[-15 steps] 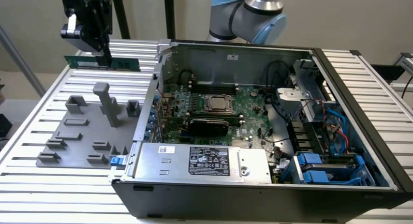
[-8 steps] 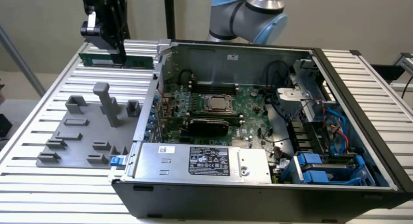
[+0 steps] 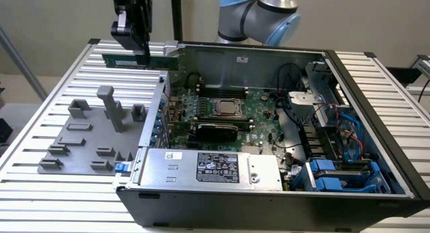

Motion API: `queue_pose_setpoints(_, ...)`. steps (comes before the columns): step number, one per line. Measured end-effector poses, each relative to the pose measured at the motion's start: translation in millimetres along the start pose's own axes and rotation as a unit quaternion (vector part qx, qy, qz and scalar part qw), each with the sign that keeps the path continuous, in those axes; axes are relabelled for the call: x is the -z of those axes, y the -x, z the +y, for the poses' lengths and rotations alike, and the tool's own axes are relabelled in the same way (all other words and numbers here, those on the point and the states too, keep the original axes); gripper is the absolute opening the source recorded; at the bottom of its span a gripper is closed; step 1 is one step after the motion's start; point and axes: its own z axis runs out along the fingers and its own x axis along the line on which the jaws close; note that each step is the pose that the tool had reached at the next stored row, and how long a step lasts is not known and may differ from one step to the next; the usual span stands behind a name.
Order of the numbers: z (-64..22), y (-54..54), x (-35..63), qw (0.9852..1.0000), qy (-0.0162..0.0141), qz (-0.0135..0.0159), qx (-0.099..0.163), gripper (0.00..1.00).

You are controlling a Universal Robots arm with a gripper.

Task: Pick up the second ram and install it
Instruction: 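Pick up the second ram and move it above second insertion slot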

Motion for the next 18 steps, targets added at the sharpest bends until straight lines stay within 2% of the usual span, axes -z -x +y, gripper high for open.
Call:
queue_pose_setpoints(10,-44.7,9.2,-0.5,1.0,0.0001,-0.0008,0.0,0.13)
queue_pose_setpoints(18,-80.2,20.5,-3.3,1.0,0.0,-0.0008,0.0,0.13)
